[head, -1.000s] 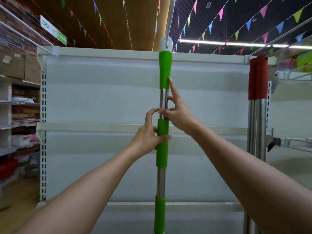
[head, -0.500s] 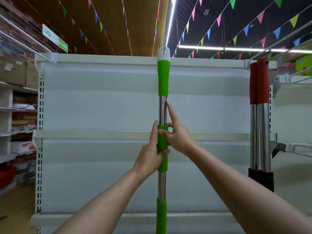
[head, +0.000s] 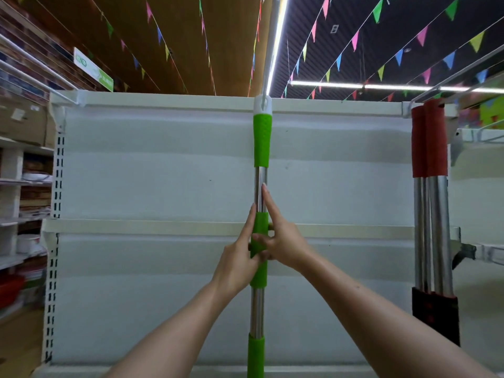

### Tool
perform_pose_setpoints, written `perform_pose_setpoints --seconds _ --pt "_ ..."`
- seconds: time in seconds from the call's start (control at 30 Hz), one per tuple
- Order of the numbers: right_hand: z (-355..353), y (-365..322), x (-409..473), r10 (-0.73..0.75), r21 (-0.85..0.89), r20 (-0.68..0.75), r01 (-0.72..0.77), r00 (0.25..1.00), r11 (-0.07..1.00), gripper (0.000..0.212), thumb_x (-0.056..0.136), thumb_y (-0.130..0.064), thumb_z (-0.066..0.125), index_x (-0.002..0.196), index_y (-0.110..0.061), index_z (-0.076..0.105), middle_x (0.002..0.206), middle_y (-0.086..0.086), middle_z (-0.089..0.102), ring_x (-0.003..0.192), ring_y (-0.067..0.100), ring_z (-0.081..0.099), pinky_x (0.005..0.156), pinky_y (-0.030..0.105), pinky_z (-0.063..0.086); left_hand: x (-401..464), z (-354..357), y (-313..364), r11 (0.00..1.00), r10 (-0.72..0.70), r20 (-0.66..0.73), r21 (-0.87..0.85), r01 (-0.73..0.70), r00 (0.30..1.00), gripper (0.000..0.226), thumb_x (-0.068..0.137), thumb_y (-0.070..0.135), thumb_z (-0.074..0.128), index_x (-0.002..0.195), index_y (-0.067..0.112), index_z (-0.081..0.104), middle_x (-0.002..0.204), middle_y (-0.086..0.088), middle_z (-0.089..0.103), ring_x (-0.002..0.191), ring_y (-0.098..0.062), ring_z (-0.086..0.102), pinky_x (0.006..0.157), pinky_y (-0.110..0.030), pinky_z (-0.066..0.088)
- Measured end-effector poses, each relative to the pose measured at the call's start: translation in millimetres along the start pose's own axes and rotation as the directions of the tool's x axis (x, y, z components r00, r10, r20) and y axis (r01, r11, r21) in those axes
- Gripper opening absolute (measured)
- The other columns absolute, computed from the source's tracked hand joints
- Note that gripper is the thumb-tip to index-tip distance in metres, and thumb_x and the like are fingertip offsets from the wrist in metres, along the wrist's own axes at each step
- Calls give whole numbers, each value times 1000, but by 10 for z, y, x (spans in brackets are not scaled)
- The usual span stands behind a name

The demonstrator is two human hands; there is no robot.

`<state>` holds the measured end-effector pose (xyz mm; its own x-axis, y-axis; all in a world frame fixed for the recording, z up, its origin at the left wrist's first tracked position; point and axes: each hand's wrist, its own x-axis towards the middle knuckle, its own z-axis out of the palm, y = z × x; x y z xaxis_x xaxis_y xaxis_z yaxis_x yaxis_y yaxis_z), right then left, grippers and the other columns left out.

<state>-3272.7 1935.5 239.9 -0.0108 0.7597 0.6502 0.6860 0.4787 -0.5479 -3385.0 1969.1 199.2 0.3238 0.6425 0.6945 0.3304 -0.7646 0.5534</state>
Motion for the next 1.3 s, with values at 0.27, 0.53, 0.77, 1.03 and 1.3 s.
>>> perform_pose_setpoints --seconds 0.27,0.53,0.77,1.03,1.3 --pt "86 140 103 3 7 -56 -2 998 1000 104 89 -5 60 129 -74 -6 98 13 66 80 26 69 68 47 58 83 48 -84 1000 0 -1 -18 0 1000 98 90 11 59 132 66 -10 122 -3 64 99 -20 67 85 -37 56" --pt "88 257 178 -11 17 -61 12 998 1000 101 89 -8 62 128 -75 -4 99 15 66 77 28 68 68 46 58 147 91 -135 1000 7 -18 -25 -7 1000 98 89 10 60 133 64 -8 126 -2 62 104 -20 66 86 -35 56" --pt "94 314 181 -7 23 -74 9 997 1000 99 88 -8 62 131 -73 1 105 18 66 89 30 67 68 47 59 158 114 -155 1000 -9 -1 -21 9 1000 96 90 13 60 136 62 -8 125 -3 62 103 -20 66 86 -35 56" --pt "113 339 193 -17 -5 -86 16 996 1000 100 88 -8 62 128 -75 -1 107 13 66 90 33 66 71 53 57 142 136 -156 998 -47 15 -37 47 999 99 88 9 63 139 59 -6 128 -3 61 106 -22 64 88 -37 55" --pt "115 264 138 13 -11 -58 -14 998 1000 101 86 -7 62 136 -66 -3 97 19 68 78 33 66 74 45 57 87 80 -99 998 -67 38 -7 67 997 101 87 7 62 141 55 -9 129 -7 60 107 -25 64 88 -36 53"
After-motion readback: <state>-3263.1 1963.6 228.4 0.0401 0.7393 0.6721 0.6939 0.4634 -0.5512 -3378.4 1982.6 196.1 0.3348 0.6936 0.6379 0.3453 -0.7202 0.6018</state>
